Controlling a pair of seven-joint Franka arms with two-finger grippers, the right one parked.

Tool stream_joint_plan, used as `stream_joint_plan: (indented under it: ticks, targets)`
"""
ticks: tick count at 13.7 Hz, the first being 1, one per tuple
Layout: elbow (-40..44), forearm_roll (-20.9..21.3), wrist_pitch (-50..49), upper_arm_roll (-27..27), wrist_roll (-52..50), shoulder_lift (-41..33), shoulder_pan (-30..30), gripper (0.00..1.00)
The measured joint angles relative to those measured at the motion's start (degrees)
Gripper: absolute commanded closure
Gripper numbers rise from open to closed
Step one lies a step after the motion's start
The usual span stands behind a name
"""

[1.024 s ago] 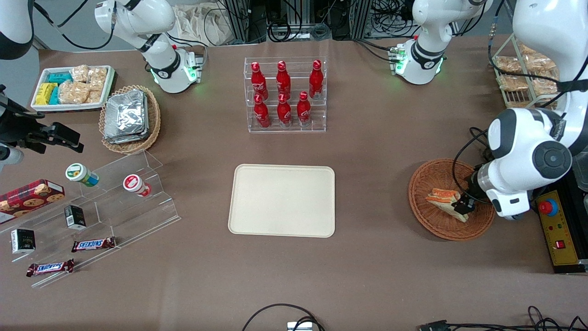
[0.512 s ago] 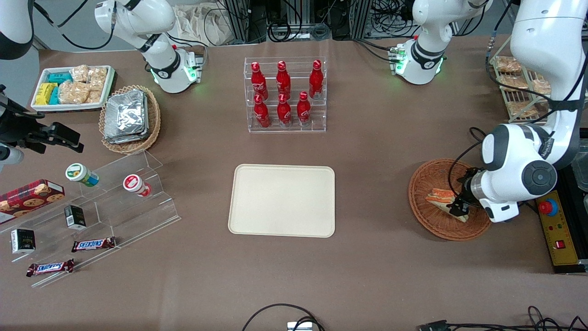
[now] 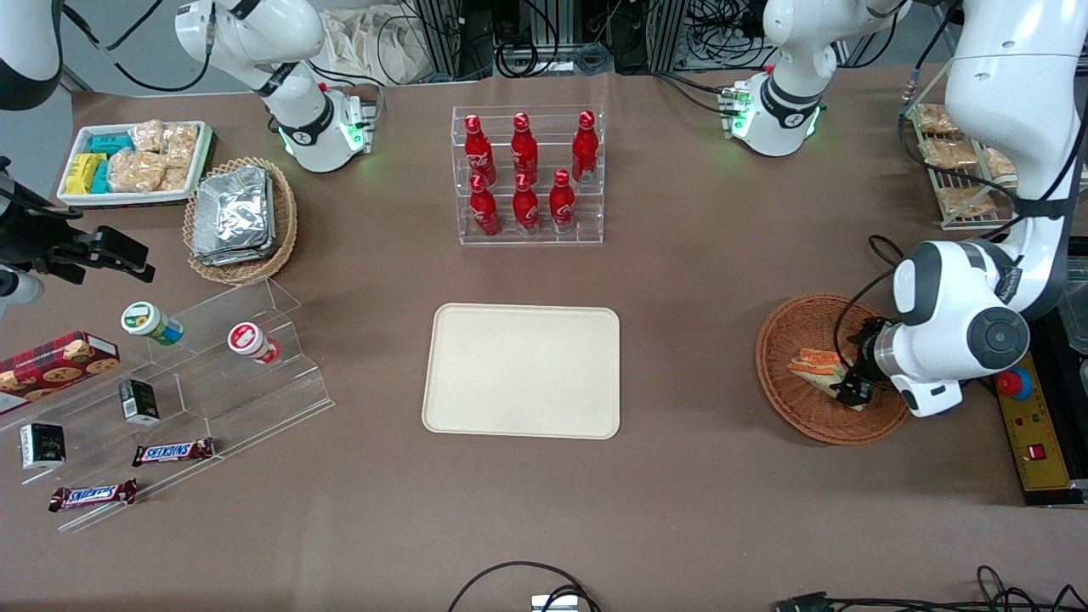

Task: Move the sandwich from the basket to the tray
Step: 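Close the left gripper on the wrapped sandwich's edge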

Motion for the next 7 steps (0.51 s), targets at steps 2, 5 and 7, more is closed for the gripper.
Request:
stream_joint_plan:
  ticks: [2, 5, 7]
  targets:
    - [0.00, 0.00, 0.38, -0.01, -1.11, 0.87, -0.02, 0.00]
    - [0.00, 0.00, 0.43, -0.01, -2.43, 1.99, -0.03, 0.17]
    - [0.01, 0.00, 0.55, -0.02, -2.72, 2.41, -0.03, 0.84]
